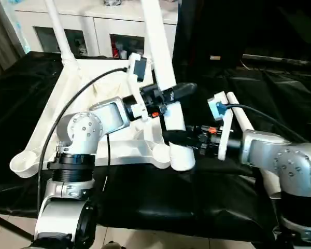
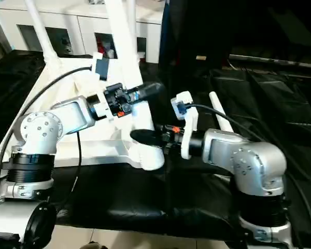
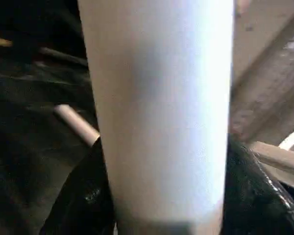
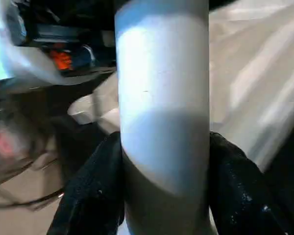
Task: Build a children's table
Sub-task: Pick table leg
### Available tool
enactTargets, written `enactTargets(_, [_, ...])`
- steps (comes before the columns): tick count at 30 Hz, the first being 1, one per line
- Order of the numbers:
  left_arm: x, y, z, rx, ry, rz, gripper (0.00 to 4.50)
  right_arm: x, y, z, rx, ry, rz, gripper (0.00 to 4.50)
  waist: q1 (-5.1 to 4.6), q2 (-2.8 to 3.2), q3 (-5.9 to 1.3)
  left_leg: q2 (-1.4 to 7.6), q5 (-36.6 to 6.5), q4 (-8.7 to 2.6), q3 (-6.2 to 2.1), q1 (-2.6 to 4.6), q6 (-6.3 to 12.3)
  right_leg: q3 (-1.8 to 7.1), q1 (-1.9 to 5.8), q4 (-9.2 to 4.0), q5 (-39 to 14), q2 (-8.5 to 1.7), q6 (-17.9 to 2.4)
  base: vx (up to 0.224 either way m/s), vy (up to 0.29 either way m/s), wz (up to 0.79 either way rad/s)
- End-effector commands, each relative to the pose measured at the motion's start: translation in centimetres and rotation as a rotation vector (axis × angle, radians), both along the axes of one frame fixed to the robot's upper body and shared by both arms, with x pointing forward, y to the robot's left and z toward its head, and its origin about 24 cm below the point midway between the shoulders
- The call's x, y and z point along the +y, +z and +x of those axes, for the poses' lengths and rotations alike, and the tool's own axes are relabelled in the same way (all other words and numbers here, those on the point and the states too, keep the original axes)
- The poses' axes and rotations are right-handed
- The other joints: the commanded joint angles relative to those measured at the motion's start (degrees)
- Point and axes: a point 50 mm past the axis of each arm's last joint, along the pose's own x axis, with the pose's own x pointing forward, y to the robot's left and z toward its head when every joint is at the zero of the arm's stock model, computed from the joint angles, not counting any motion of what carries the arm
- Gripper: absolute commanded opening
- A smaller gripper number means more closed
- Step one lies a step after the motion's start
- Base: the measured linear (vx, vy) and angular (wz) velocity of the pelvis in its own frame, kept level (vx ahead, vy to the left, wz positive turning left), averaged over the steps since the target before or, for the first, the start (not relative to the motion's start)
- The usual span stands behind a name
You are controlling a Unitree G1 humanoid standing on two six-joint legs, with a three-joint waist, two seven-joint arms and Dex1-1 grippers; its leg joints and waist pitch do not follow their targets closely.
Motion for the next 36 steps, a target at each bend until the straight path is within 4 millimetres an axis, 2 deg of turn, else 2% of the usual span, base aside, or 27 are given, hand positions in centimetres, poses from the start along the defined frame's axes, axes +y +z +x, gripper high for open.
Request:
enactTargets(1, [-0.2,0.0,0.6,-0.026,0.097,0.054,2.99,0.0,0.4,0.2,-0.053,-0.088,-0.043,1.93,-0.16,0.28,-4.28,0.22,-12.2,-4.01,0.03,0.96,-3.46,1.41,2.86,-4.49,-20.0,-2.21,-4.7,0.000,0.000,0.00])
enactTargets(3, [-0.2,0.0,0.8,-0.026,0.121,0.063,3.08,0.1,0.4,0.3,-0.059,-0.103,-0.046,1.93,-0.31,0.23,-4.31,0.16,-12.5,-4.01,0.02,0.96,-3.68,1.38,2.83,-4.42,-20.1,-2.15,-4.4,0.000,0.000,0.00])
enactTargets(4, [-0.1,-0.4,1.3,-0.004,0.214,0.076,3.08,0.6,0.6,0.4,-0.080,-0.143,-0.057,1.93,-0.30,0.52,-4.31,0.22,-12.8,-4.04,-0.05,1.00,-3.77,1.42,2.81,-4.41,-19.8,-2.11,-4.2,0.000,0.000,0.00])
enactTargets(5, [-0.1,-0.5,1.4,0.006,0.233,0.074,3.12,0.7,0.6,0.4,-0.086,-0.152,-0.060,1.93,-0.38,0.38,-4.31,0.17,-12.7,-4.00,-0.04,0.96,-3.83,1.40,2.81,-4.41,-19.4,-2.08,-4.1,0.000,0.000,0.00])
enactTargets(6, [-0.1,-0.5,1.5,0.037,0.252,0.039,3.15,0.9,0.6,0.5,-0.090,-0.174,-0.067,1.92,-0.44,0.59,-4.31,0.04,-12.7,-3.94,0.02,0.89,-3.89,1.40,2.79,-4.49,-19.1,-2.05,-4.4,0.000,0.000,0.00])
enactTargets(7, [-0.2,-0.4,1.7,0.073,0.266,-0.020,3.15,1.3,0.4,0.6,-0.107,-0.217,-0.097,1.91,-0.40,0.53,-4.38,0.01,-12.8,-3.90,-0.01,0.91,-3.94,1.37,2.82,-4.41,-19.1,-2.09,-4.5,0.000,0.000,0.00])
enactTargets(10, [-0.3,-0.3,1.9,0.091,0.287,-0.042,3.15,1.6,0.3,0.7,-0.130,-0.246,-0.129,1.91,-0.39,0.56,-4.44,-0.03,-13.2,-3.93,-0.08,0.95,-3.90,1.34,2.81,-4.44,-19.0,-1.99,-4.3,0.000,0.000,0.00])
enactTargets(12, [-0.4,-0.4,2.0,0.098,0.303,-0.039,2.87,1.9,0.1,0.7,-0.138,-0.265,-0.145,1.91,-0.41,0.63,-4.34,-0.02,-13.6,-4.01,-0.10,0.90,-3.88,1.35,2.71,-4.52,-18.9,-1.94,-3.8,0.000,0.000,0.00])
enactTargets(15, [-0.5,-0.5,2.0,0.114,0.308,-0.044,2.73,2.1,0.2,0.7,-0.143,-0.279,-0.151,1.91,-0.45,0.66,-4.35,0.02,-13.7,-4.01,-0.12,0.97,-3.81,1.38,2.68,-4.44,-18.3,-1.94,-3.6,0.000,0.000,0.00])
enactTargets(16, [-0.5,-0.6,2.0,0.122,0.311,-0.041,2.44,2.2,0.2,0.8,-0.145,-0.285,-0.152,1.91,-0.45,0.65,-4.35,0.00,-13.7,-4.00,-0.12,0.93,-3.70,1.37,2.73,-4.38,-17.8,-1.91,-3.6,0.000,0.000,0.00])
enactTargets(20, [-0.6,-0.5,1.9,0.133,0.300,-0.060,2.24,2.2,0.3,0.8,-0.163,-0.299,-0.172,1.91,-0.48,0.70,-4.32,-0.01,-13.7,-3.98,-0.07,0.94,-3.77,1.41,2.73,-4.33,-17.0,-1.88,-3.8,0.000,0.000,0.00])
enactTargets(22, [-0.6,-0.4,1.8,0.130,0.292,-0.062,2.00,2.3,0.3,0.8,-0.182,-0.296,-0.188,1.91,-0.48,0.69,-4.32,-0.02,-13.7,-4.00,-0.09,0.92,-3.69,1.40,2.78,-4.34,-17.2,-1.92,-3.7,0.000,0.000,0.00])
enactTargets(26, [-0.7,-0.1,1.8,0.094,0.279,-0.067,1.91,2.5,0.6,0.8,-0.220,-0.277,-0.176,1.91,-0.52,0.70,-4.28,-0.04,-14.1,-3.97,-0.04,0.97,-3.61,1.43,2.68,-4.50,-18.1,-1.94,-3.3,0.000,0.000,0.00])
enactTargets(27, [-0.7,0.1,1.7,0.086,0.264,-0.075,1.89,2.4,0.7,0.8,-0.207,-0.275,-0.146,2.47,-0.57,0.71,-4.26,-0.01,-14.4,-4.00,-0.07,0.98,-3.57,1.40,2.66,-4.50,-18.3,-1.91,-3.3,0.000,0.000,0.00])
enactTargets(28, [-0.7,0.1,1.7,0.083,0.257,-0.078,1.89,2.4,0.7,0.8,-0.201,-0.274,-0.133,2.61,-0.63,0.70,-4.23,-0.07,-14.6,-3.98,-0.02,0.98,-3.42,1.40,2.61,-4.57,-18.6,-1.89,-3.3,0.000,0.000,0.00])
enactTargets(33, [-0.7,0.8,0.7,0.011,0.106,-0.093,1.88,1.6,1.4,0.4,-0.169,-0.164,-0.062,2.96,-0.49,0.61,-4.31,0.03,-14.1,-4.04,-0.04,1.05,-2.81,1.38,2.76,-4.33,-17.4,-1.80,-3.7,0.000,0.000,0.00])
enactTargets(36, [-0.7,1.1,-0.1,-0.024,-0.028,-0.098,1.88,0.8,1.6,-0.2,-0.111,-0.051,-0.023,3.15,-0.34,0.66,-4.36,0.08,-13.0,-3.90,0.06,1.00,-2.53,1.49,2.90,-3.93,-15.1,-1.93,-5.3,0.000,0.000,0.00])
